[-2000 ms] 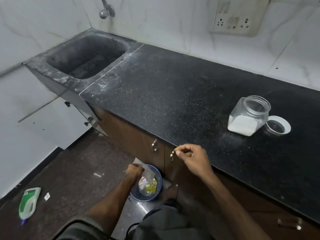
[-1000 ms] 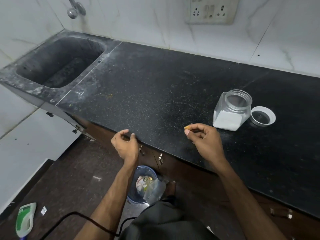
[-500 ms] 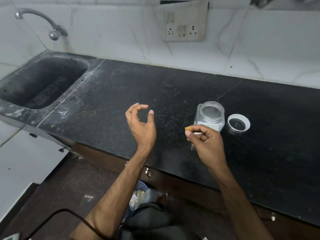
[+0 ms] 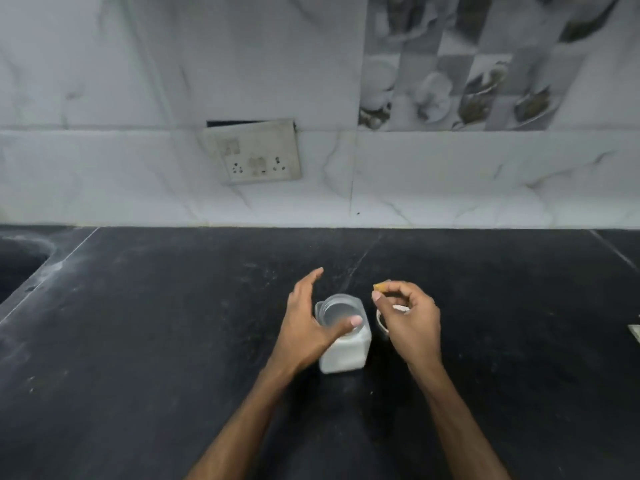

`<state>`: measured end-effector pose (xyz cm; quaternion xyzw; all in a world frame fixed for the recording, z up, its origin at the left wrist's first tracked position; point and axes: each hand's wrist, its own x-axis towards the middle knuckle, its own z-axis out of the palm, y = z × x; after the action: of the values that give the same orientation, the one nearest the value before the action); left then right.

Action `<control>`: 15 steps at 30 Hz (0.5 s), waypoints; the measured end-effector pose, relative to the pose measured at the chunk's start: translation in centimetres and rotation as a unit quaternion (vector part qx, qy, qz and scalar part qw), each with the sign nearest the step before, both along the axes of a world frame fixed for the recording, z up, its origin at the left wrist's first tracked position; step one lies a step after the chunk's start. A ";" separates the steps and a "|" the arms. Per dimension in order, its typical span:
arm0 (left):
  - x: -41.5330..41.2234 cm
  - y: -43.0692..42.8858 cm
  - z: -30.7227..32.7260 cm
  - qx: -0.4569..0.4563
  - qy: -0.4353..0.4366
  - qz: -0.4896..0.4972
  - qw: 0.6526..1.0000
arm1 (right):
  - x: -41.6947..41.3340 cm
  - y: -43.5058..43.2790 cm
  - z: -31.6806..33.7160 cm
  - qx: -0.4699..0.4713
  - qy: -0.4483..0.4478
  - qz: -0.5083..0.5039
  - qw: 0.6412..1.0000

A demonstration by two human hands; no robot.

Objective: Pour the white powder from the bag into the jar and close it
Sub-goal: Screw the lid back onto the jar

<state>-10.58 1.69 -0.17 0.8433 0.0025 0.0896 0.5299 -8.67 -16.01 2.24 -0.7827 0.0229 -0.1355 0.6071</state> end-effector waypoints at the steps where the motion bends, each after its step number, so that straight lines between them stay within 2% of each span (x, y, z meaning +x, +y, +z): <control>1: 0.9 -0.2 0.1 0.020 0.000 -0.025 0.999 | 0.6 0.1 0.0 -0.010 -0.002 -0.002 1.000; 3: 2.3 -0.4 0.1 0.049 -0.001 -0.071 0.996 | 1.7 0.3 -0.1 -0.027 -0.001 -0.008 1.000; 6: 3.6 -0.5 -0.3 0.026 0.004 -0.128 0.991 | 3.3 0.3 -0.7 -0.049 0.012 -0.032 0.998; 15: 4.4 0.7 -2.3 0.032 -0.028 -0.201 0.979 | 5.5 -0.2 -3.7 -0.119 0.089 -0.078 0.986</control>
<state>-6.19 2.37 -2.47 0.8401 -0.1849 0.0051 0.5100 -3.22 -16.23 -1.49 -0.8541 0.1216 -0.1135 0.4928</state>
